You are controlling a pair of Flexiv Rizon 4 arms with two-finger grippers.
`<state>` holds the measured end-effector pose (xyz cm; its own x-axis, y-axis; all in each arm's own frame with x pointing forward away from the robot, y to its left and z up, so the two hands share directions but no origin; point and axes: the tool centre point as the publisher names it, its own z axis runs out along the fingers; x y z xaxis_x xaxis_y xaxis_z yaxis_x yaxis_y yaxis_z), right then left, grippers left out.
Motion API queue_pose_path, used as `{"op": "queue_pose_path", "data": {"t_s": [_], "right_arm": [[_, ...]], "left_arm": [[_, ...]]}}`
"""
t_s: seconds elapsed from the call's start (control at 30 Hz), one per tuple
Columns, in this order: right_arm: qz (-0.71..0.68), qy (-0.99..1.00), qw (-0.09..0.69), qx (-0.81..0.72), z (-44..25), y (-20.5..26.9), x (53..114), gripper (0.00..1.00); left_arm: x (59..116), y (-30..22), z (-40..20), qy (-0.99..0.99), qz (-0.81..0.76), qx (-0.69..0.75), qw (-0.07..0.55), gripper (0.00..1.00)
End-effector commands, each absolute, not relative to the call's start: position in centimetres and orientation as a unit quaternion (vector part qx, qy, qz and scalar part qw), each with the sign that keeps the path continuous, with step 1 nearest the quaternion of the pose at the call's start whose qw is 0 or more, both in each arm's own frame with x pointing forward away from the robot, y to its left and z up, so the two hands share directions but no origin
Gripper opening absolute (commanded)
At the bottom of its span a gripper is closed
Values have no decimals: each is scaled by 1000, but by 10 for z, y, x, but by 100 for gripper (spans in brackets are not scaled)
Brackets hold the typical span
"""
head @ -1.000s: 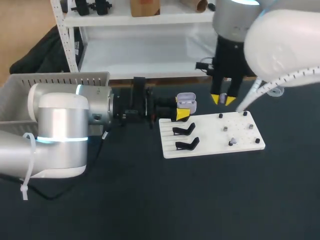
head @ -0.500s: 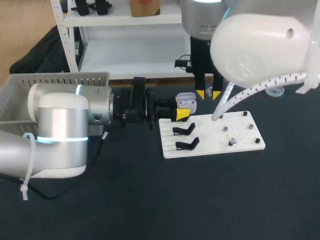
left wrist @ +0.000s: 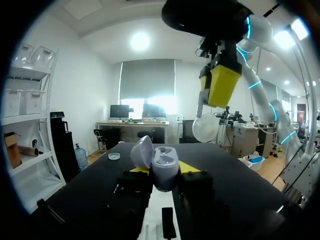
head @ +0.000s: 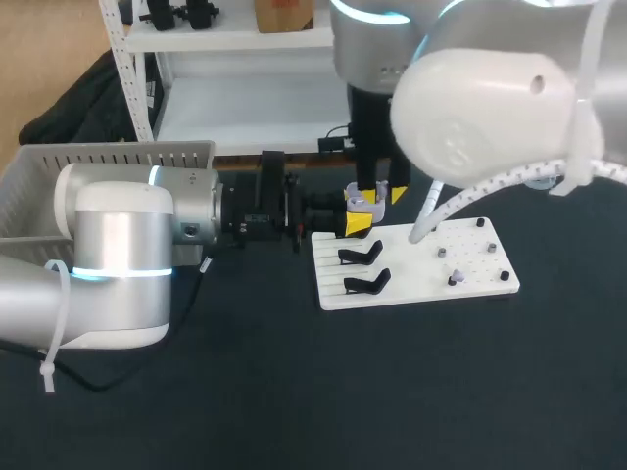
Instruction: Pick up each earbud case from the left stands, insert the matching earbuds, close the lid, and place the case in the box.
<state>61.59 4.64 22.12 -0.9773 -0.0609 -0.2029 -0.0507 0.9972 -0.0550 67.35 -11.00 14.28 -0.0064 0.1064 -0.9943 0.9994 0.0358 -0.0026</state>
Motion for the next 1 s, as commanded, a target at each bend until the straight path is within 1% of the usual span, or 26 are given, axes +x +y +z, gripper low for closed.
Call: {"op": "queue_pose_path", "data": {"t_s": [0.03,0.3,0.47,1.0], "right_arm": [[-37,994,88,-45,213,57,629,0],[-51,993,83,-60,208,59,640,0],[-47,995,63,-58,205,57,645,0],[-53,995,67,-52,205,55,647,0]], "left_arm": [[673,-110,142,536,-464,515,482,0],[673,-110,142,536,-464,515,482,0],[673,-110,142,536,-464,515,482,0],[673,-110,142,536,-464,515,482,0]]}}
